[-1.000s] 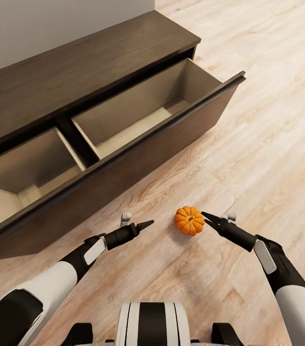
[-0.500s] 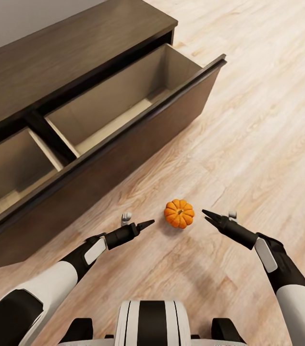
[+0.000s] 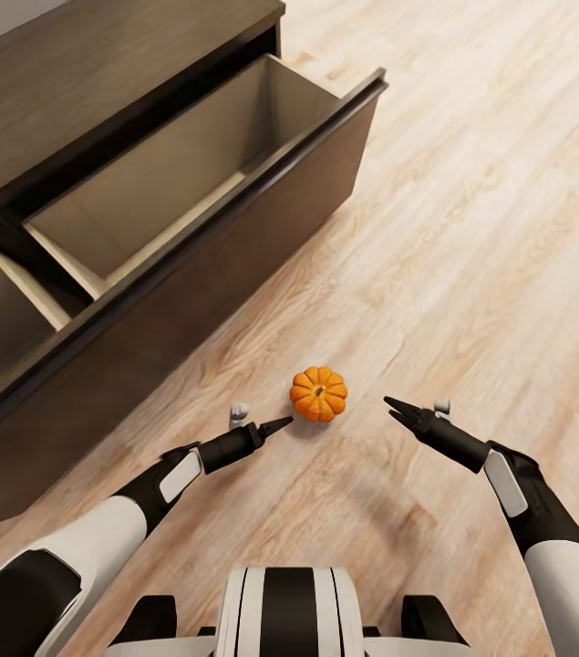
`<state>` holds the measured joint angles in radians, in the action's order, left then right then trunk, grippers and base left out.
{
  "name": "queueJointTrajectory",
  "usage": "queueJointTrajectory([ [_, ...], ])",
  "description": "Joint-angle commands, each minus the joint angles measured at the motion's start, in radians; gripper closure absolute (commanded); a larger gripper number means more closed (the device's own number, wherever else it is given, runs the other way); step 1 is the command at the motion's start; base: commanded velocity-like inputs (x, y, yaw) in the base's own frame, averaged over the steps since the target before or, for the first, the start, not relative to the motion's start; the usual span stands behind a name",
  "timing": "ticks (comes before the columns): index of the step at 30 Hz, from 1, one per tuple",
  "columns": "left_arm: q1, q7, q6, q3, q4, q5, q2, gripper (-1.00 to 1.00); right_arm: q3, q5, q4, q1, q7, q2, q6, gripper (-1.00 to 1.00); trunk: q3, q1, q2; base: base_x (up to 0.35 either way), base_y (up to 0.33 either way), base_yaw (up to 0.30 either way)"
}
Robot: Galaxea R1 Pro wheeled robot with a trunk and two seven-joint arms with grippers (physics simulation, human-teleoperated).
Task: Place each of the two pumpkins and all three candles from the living room inside a cabinet in the living room (use any cabinet), then make sure every cabinet is closed, and position the cauldron so it is next to a table in the living room.
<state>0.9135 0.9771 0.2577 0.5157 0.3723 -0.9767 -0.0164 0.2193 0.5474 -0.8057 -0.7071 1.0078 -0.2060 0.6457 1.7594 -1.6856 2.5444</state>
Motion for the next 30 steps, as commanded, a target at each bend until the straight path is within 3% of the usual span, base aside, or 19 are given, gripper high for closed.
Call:
queueJointTrajectory([
  [1,0.0,0.0,0.0,-0.001,-0.003,-0.001,0.0,-1.0,0.0,0.0,0.0,0.0,0.0,0.0,0.0,-1.0,0.003,0.0,0.0,0.0,0.0,-0.198],
  [7,0.0,-0.012,0.001,-0.007,-0.008,-0.005,-0.007,-1.0,0.0,0.0,0.0,0.0,0.0,0.0,0.0,-1.0,-0.002,-0.001,0.0,0.0,0.0,-0.199],
  [10,0.0,-0.047,0.001,-0.029,-0.008,-0.004,-0.007,-1.0,0.0,0.0,-0.001,0.0,0.0,0.0,0.0,-1.0,-0.003,-0.001,0.0,0.0,0.0,-0.072],
  [13,0.0,-0.138,0.001,-0.045,-0.007,-0.004,-0.009,-1.0,0.0,0.001,-0.008,0.0,0.001,0.001,0.0,-1.0,-0.003,-0.001,0.0,0.0,0.0,-0.014],
  [19,0.001,-0.164,0.0,-0.076,-0.008,-0.003,-0.014,-1.0,0.0,0.002,-0.012,0.0,0.001,0.002,0.0,-1.0,-0.003,-0.001,0.0,0.0,0.0,-0.001],
  [26,0.001,-0.255,-0.001,-0.081,-0.007,-0.003,-0.011,-1.0,0.0,-0.001,-0.013,0.0,0.001,0.002,0.0,-1.0,-0.003,-0.001,0.0,0.0,0.0,0.0],
  [30,0.001,-0.262,-0.017,-0.082,-0.007,-0.003,-0.009,-1.0,0.0,-0.002,-0.013,0.0,0.001,0.002,0.001,-1.0,-0.003,-0.001,0.0,0.0,0.0,0.0],
])
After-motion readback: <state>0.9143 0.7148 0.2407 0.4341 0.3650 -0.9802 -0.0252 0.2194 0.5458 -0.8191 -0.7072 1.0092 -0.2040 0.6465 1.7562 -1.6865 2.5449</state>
